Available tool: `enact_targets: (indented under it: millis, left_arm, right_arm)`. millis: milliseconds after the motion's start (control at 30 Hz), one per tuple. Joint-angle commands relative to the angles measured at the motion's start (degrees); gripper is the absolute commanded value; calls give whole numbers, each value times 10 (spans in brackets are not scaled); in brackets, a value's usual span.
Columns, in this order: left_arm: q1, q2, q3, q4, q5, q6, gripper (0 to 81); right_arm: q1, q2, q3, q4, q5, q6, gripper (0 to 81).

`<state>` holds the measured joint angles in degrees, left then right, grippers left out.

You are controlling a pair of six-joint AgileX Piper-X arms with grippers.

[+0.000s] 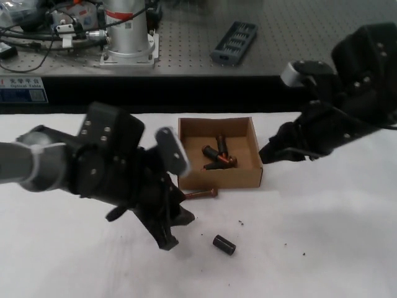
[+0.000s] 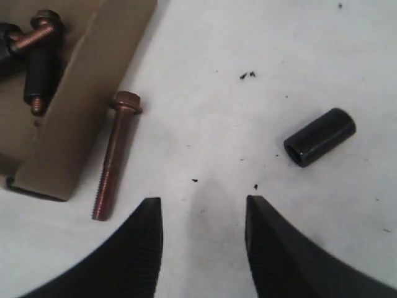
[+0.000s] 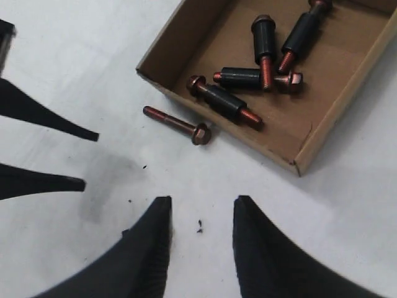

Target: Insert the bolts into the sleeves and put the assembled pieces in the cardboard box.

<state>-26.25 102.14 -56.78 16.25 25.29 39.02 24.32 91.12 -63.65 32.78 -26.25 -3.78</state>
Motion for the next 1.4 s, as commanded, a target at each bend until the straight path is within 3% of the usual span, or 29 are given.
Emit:
enact_targets:
  millis: [0,200,533,900,1100,1367]
  left_arm:
    - [-11,13,-20,12,-54,69,326]
    - [-11,42,-62,45,-97,124,326]
    - [-13,96,-155,116,-96,157,322]
    - [-27,127,-196,167,-81,187,303]
    - [-51,153,-227,167,-83,183,303]
    - [-55,167,-265,182,-134,183,303]
  right_arm:
    - [-4,-17,21,-14,-6,3,259]
    - [-2,-91,102,-54,-6,19,259]
    - [-2,-149,187,-79,-17,55,259]
    - [-2,-154,202,-84,-17,55,259]
    - [-2,-154,202,-79,-60,61,259]
    - [-2,-176,222,-66,-54,38,259]
